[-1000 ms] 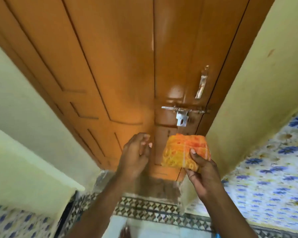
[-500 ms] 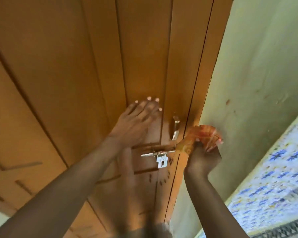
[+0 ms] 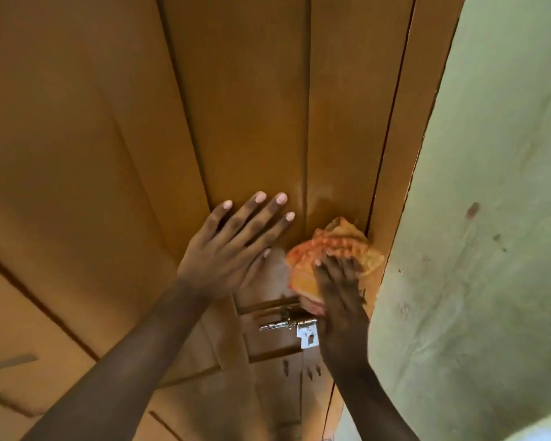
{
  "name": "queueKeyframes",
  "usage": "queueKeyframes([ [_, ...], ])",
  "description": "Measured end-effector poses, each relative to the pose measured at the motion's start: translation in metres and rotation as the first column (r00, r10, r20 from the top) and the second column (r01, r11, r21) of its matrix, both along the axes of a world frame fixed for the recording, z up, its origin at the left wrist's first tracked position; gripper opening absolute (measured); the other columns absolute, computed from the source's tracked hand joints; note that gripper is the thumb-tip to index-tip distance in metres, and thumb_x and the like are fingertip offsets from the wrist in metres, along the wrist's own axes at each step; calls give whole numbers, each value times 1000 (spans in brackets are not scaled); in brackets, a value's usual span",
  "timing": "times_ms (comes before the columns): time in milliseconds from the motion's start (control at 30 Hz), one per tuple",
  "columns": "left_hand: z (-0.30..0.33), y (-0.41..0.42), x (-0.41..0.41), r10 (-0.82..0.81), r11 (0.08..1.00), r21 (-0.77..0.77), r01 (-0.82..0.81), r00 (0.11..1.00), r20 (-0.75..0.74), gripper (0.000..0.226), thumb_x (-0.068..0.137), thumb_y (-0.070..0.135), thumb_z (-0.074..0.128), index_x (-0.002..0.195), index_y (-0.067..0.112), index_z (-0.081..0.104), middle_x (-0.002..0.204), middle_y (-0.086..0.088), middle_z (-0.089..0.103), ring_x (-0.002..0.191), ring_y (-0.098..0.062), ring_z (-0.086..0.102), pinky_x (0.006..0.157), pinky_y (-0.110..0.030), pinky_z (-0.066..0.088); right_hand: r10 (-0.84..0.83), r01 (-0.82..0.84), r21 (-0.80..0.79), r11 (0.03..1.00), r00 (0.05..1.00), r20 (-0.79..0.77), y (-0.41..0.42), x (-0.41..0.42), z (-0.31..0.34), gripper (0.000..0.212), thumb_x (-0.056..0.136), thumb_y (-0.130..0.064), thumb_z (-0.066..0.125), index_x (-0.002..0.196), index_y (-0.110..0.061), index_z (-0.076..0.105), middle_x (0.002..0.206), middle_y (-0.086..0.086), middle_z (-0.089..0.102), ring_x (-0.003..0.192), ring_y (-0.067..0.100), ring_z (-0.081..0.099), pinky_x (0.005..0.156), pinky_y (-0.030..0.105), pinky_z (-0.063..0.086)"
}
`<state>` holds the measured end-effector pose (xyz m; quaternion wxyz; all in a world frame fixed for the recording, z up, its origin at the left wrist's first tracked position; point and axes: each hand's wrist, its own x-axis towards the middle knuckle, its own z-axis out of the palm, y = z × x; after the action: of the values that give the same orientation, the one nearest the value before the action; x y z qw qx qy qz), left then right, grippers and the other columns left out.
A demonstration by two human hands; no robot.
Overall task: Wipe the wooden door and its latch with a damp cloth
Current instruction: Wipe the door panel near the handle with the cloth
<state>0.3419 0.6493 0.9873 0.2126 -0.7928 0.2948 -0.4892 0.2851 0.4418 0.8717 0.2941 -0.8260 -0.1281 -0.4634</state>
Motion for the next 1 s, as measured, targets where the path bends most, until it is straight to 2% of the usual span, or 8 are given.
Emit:
queueKeyframes([
  [100,-3,0,3,-5,1000,-6,6,999,48,69,102,44,49,164,25,27,170,-4,24,156,-25,25,120,-48,26,-87,85,95,992,996,19,2,3,0,44,105,-37,49,141,-12,47,144,14,56,131,44,56,74,51,65],
  [200,-5,1,4,1,1000,0,-1,998,58,67,104,43,44,165,25,24,171,-5,23,156,-26,24,119,-49,26,-146,133,266,955,989,27,17,20,24,44,110,-33,39,142,-5,51,149,21,50,145,43,39,82,60,61],
  [333,-8,0,6,-12,1000,-24,13,998,69,65,104,43,44,164,25,27,170,-6,26,155,-27,27,118,-50,27,-106,97,92,991,990,90,13,11,3,47,110,-39,35,138,-5,50,146,18,48,146,32,34,97,60,55],
  [467,-5,2,6,-9,1000,-9,10,997,78,63,105,43,42,164,26,29,169,-5,28,155,-26,29,119,-50,27,-89,74,159,985,992,92,-5,1,-5,46,107,-40,38,138,-8,48,142,14,51,127,30,58,66,39,65],
  [567,-15,-5,5,12,996,-84,-7,999,51,64,104,43,42,164,26,28,170,-4,25,156,-26,26,119,-52,27,-134,106,268,958,987,87,3,24,21,44,103,-25,50,142,-4,50,147,19,50,135,46,51,77,53,64],
  [700,-37,-17,4,44,980,-197,-37,999,31,69,100,44,46,164,25,28,170,-5,23,157,-28,22,118,-56,25,-25,22,48,999,997,71,-3,20,1,49,108,-36,38,144,-5,48,155,15,45,153,32,29,90,67,55],
  [800,-33,-14,5,37,982,-186,-29,999,36,68,101,43,45,164,23,27,171,-6,23,157,-29,23,118,-57,25,10,-7,-84,996,999,31,-27,6,-15,52,105,-47,37,144,-13,47,144,14,58,136,34,53,87,54,60],
  [1000,-38,-16,7,64,983,-176,-52,996,61,70,101,45,45,165,24,25,171,-5,22,157,-30,23,118,-56,24,-121,100,253,962,991,66,7,25,20,47,107,-34,47,135,2,59,141,21,59,135,45,52,84,59,61],
])
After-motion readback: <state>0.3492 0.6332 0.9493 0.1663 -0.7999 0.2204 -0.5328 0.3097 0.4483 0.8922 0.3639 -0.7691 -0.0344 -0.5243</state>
